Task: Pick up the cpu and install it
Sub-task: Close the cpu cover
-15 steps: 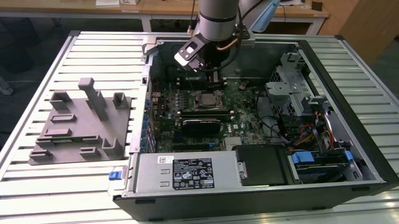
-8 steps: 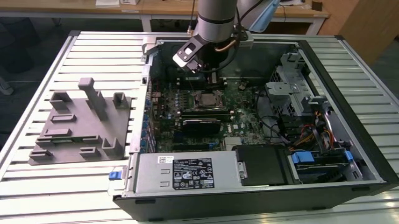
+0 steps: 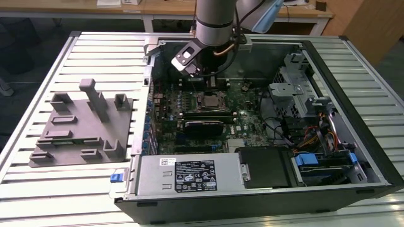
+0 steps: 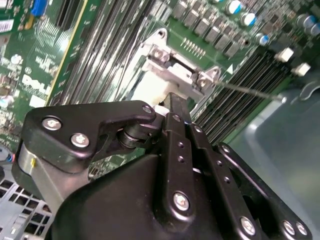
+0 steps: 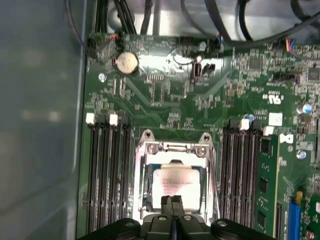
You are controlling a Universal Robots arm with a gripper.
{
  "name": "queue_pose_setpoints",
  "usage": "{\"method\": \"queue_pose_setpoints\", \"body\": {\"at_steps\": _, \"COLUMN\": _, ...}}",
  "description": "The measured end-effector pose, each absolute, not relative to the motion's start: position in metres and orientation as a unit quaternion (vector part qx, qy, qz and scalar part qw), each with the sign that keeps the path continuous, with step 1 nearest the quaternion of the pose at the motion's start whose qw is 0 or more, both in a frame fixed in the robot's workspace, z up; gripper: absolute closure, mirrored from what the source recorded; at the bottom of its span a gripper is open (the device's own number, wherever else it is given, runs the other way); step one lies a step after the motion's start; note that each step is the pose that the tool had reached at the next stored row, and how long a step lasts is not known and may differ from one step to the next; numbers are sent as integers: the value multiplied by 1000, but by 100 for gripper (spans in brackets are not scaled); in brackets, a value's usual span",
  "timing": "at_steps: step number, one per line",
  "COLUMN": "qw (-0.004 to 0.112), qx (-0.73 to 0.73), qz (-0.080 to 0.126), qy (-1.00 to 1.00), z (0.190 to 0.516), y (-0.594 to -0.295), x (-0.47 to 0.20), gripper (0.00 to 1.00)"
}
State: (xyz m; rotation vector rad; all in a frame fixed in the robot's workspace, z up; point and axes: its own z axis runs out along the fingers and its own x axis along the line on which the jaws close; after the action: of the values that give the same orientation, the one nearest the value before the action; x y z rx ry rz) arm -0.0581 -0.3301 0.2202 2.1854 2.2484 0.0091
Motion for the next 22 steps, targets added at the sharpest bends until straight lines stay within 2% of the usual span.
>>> {"method": "queue_pose_setpoints", "body": {"at_steps": 22, "qw": 2, "qx": 697, "qz": 2, "qy": 717, "z": 199, "y": -330, "x": -68, "gripper": 89}}
